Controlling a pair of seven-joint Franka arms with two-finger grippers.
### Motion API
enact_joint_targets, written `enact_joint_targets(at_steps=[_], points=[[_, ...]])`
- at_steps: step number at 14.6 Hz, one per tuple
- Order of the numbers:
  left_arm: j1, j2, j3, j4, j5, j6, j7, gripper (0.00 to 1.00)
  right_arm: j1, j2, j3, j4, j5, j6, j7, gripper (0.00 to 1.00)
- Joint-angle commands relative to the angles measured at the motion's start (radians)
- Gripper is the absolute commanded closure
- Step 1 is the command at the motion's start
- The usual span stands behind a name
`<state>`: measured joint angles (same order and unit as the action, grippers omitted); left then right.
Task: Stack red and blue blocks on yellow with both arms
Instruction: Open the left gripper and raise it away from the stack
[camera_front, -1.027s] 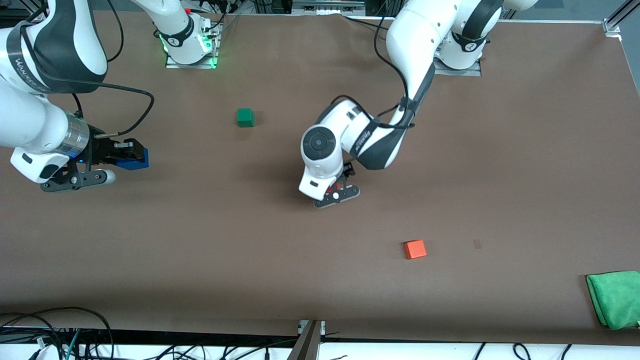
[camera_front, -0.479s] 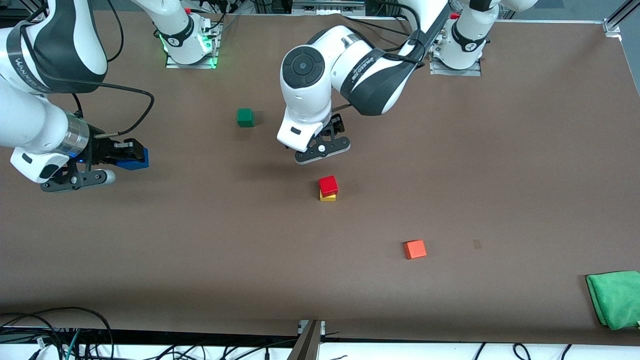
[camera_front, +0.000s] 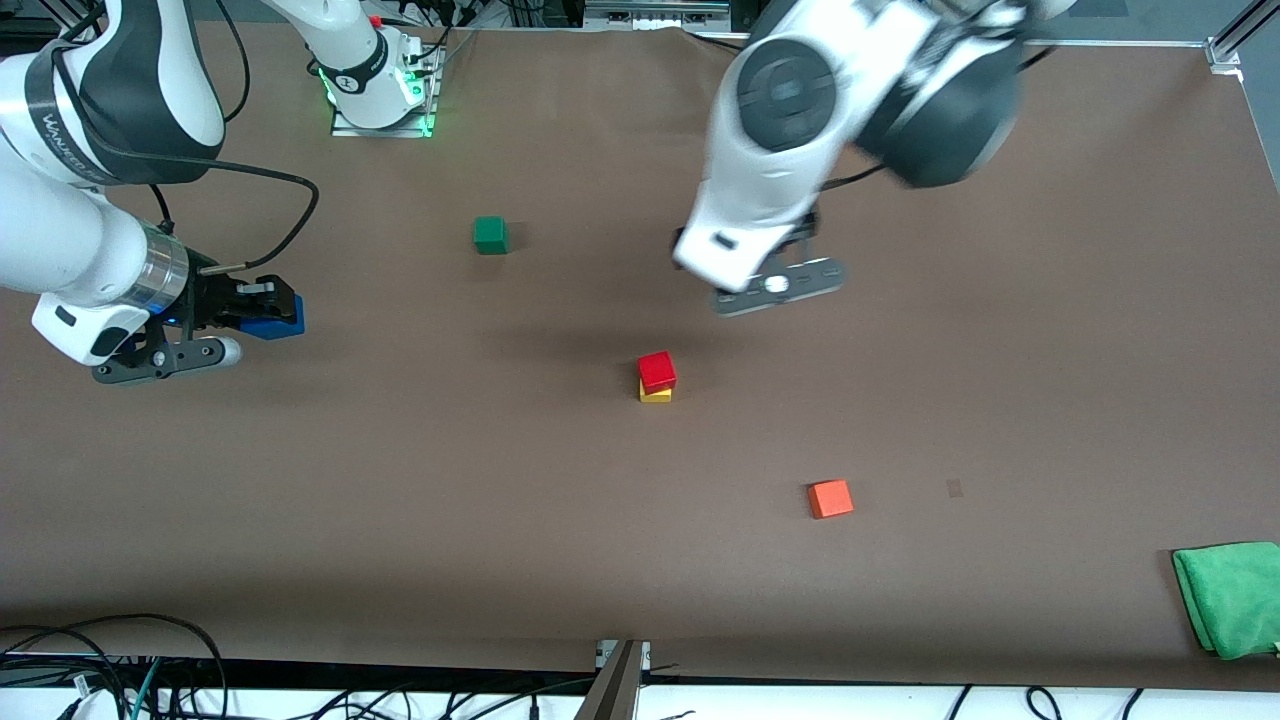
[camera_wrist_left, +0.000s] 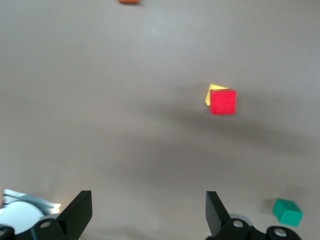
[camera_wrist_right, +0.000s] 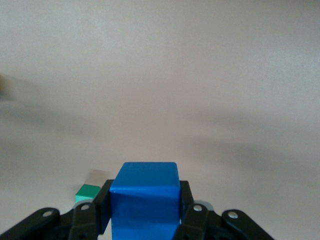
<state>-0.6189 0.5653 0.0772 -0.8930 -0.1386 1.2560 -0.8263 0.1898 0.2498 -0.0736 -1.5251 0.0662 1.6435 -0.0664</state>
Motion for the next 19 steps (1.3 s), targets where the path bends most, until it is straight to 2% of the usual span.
enact_joint_targets(at_steps=[1,6,12,19], points=[[0.051,-0.048,0.001,-0.024,-0.022,-0.068,0.113,0.0,0.002,0.002,-0.003,0.017,0.015,-0.022,0.016,0.66],[0.22,-0.133,-0.008,-0.027,-0.024,-0.15,0.301,0.0,-0.003,0.0,-0.006,0.014,0.015,-0.024,0.016,0.66],[0.425,-0.14,-0.01,-0.032,-0.016,-0.208,0.605,0.0,-0.003,-0.004,-0.009,0.01,0.015,-0.025,0.014,0.66],[0.551,-0.139,-0.005,-0.053,0.065,-0.194,0.864,0.0,0.029,-0.003,-0.002,0.011,0.015,-0.028,0.074,0.66]])
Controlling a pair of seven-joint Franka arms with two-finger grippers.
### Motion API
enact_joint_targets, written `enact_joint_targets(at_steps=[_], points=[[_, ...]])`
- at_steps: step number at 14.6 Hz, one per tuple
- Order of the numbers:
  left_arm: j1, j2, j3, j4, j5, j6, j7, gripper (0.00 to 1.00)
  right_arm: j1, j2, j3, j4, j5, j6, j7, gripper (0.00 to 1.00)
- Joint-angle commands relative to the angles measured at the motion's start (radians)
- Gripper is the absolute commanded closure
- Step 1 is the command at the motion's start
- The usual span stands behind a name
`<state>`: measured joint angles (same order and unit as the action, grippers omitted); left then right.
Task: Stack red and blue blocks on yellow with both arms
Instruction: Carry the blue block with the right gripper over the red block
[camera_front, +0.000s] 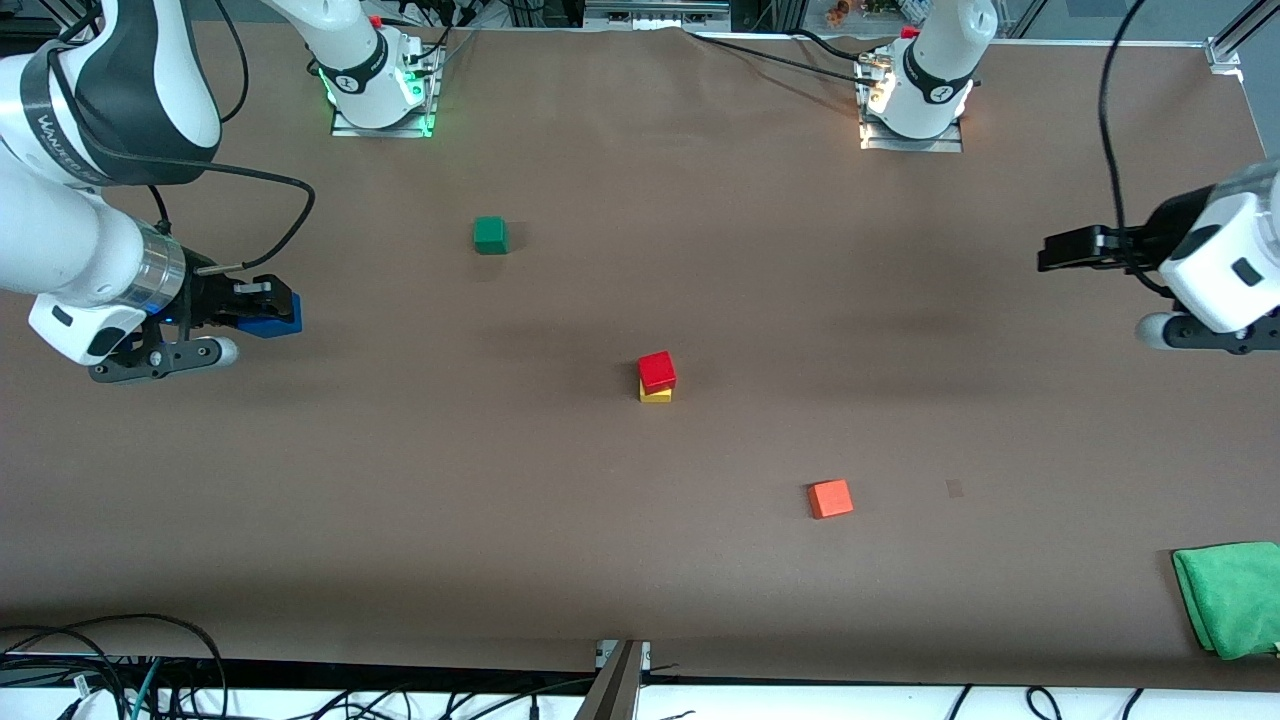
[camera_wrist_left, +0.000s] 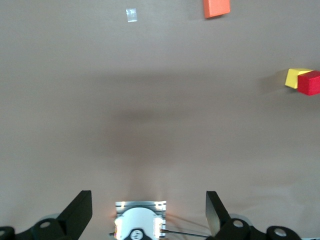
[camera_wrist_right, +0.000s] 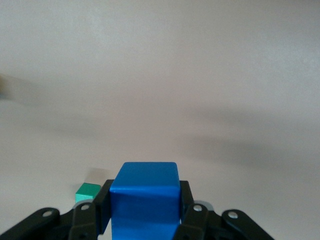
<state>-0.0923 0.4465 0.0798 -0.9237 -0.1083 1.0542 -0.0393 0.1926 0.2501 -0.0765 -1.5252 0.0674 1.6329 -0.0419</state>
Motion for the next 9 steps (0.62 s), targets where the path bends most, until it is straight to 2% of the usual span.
enact_joint_targets(at_steps=[1,5,9], points=[[0.034,-0.02,-0.006,-0.023,0.045,0.009,0.103,0.0,0.047,-0.003,0.001,0.014,0.014,-0.01,0.069,0.66],[0.055,-0.011,-0.003,-0.024,0.062,0.044,0.156,0.0,0.169,0.047,0.007,0.025,0.022,0.062,0.235,0.66],[0.06,-0.012,-0.008,-0.176,0.064,0.235,0.156,0.0,0.33,0.118,0.009,0.036,0.08,0.249,0.503,0.66]])
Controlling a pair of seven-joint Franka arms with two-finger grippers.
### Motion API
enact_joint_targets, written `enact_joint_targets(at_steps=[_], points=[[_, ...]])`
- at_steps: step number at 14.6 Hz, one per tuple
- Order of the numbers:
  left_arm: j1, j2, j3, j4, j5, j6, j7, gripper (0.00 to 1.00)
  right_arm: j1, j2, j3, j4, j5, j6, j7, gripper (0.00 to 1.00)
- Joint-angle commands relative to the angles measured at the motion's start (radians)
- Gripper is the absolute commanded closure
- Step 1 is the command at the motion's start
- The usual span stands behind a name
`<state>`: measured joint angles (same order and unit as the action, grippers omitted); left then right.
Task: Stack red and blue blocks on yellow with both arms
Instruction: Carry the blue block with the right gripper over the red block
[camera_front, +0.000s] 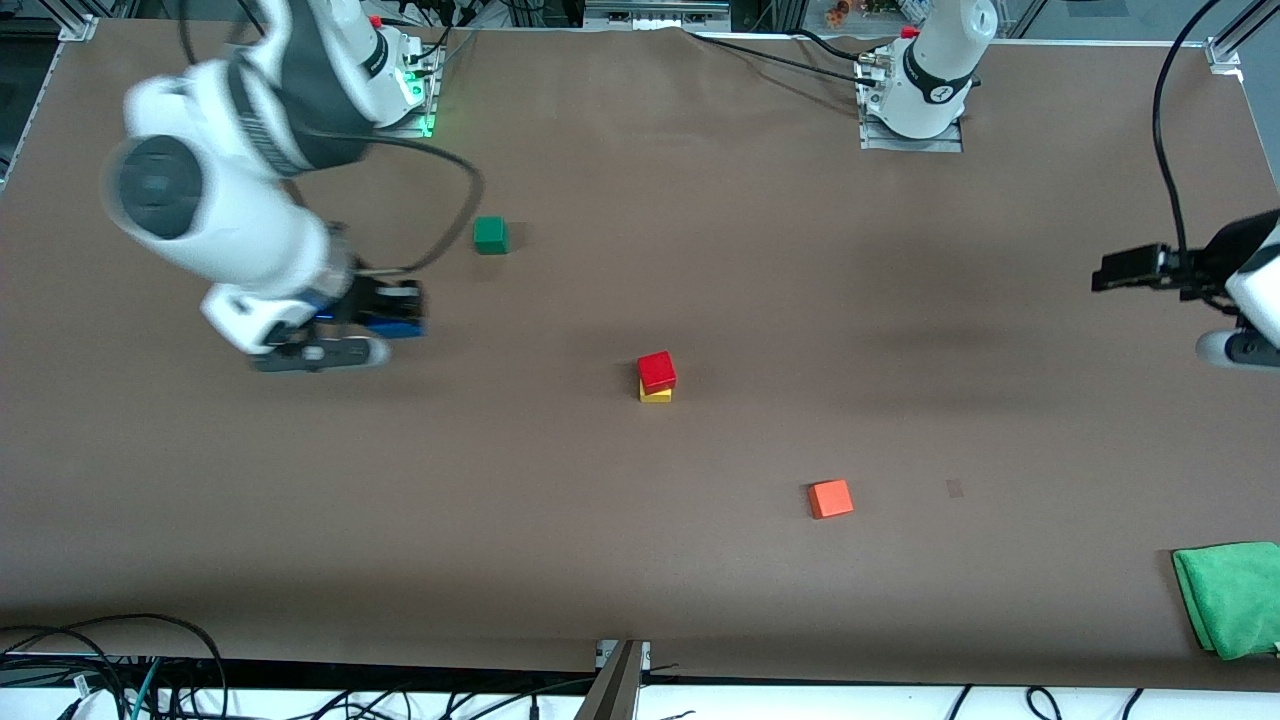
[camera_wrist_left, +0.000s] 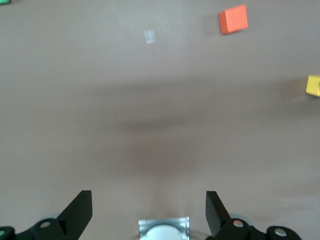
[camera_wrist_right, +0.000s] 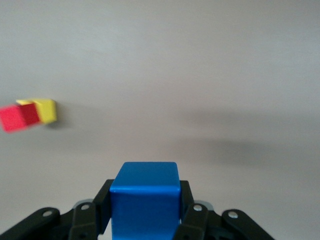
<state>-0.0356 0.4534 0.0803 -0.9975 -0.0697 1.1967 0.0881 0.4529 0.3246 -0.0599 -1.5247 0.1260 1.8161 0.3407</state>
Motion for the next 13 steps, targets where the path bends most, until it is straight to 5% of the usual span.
enact_joint_targets(at_steps=[1,4,7,13], points=[[0.002,-0.027,-0.01,-0.137,0.025,0.134,0.027,0.0,0.111,0.072,-0.008,0.049,0.021,0.113,0.195,0.66],[-0.023,-0.044,-0.011,-0.234,0.025,0.223,0.015,0.0,0.213,0.197,-0.009,0.157,0.015,0.173,0.371,0.66],[-0.046,-0.113,-0.011,-0.439,0.036,0.419,0.015,0.0,0.266,0.303,-0.009,0.274,0.011,0.195,0.483,0.66],[-0.06,-0.234,-0.013,-0.578,0.042,0.494,0.01,0.0,0.32,0.367,-0.012,0.279,0.003,0.293,0.534,0.66]])
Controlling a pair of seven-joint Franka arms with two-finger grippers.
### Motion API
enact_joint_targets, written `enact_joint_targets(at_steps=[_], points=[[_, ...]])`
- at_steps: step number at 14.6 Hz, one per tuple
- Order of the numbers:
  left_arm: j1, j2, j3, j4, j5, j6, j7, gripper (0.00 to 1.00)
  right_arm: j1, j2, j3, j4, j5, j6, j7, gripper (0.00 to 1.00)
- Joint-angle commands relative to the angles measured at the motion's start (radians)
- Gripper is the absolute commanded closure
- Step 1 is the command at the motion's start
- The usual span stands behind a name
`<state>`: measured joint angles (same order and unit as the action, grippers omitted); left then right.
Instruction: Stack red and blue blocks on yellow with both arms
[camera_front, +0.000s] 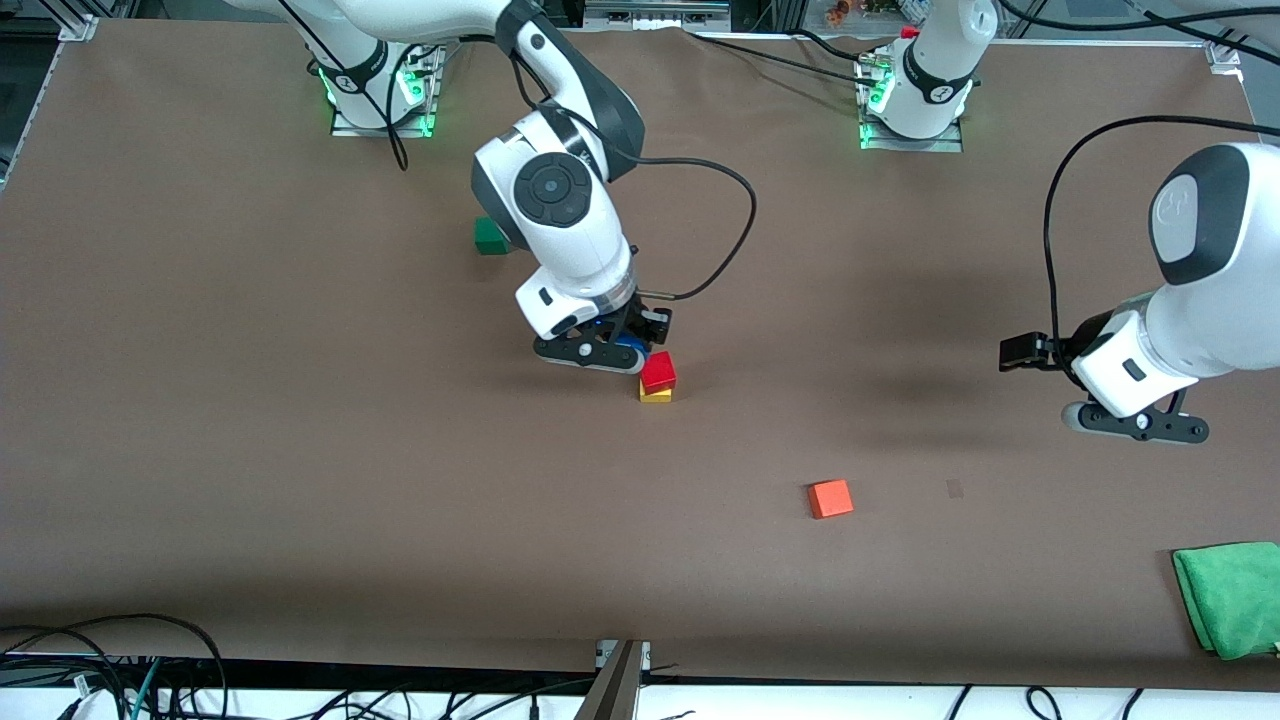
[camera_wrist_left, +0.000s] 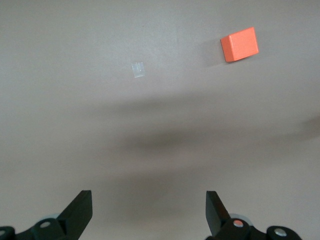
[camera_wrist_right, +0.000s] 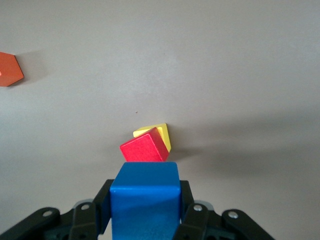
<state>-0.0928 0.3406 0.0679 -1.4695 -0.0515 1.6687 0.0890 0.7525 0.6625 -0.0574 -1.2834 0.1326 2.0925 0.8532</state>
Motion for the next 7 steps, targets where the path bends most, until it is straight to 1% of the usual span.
enact_joint_targets(at_steps=[1,3,5,7], points=[[-0.002,-0.162,0.0,-0.139,0.024,0.017,0.009,0.0,0.025,0.04,-0.015,0.038,-0.016,0.035,0.021,0.66],[-0.004,-0.208,0.0,-0.17,0.024,0.006,0.009,0.0,0.031,0.064,-0.013,0.038,-0.051,0.089,0.018,0.66],[-0.004,-0.218,0.0,-0.172,0.024,-0.02,0.003,0.0,0.044,0.095,-0.015,0.038,-0.054,0.139,0.02,0.63],[-0.004,-0.233,0.0,-0.184,0.024,-0.018,0.003,0.0,0.054,0.109,-0.016,0.038,-0.08,0.167,0.017,0.63]])
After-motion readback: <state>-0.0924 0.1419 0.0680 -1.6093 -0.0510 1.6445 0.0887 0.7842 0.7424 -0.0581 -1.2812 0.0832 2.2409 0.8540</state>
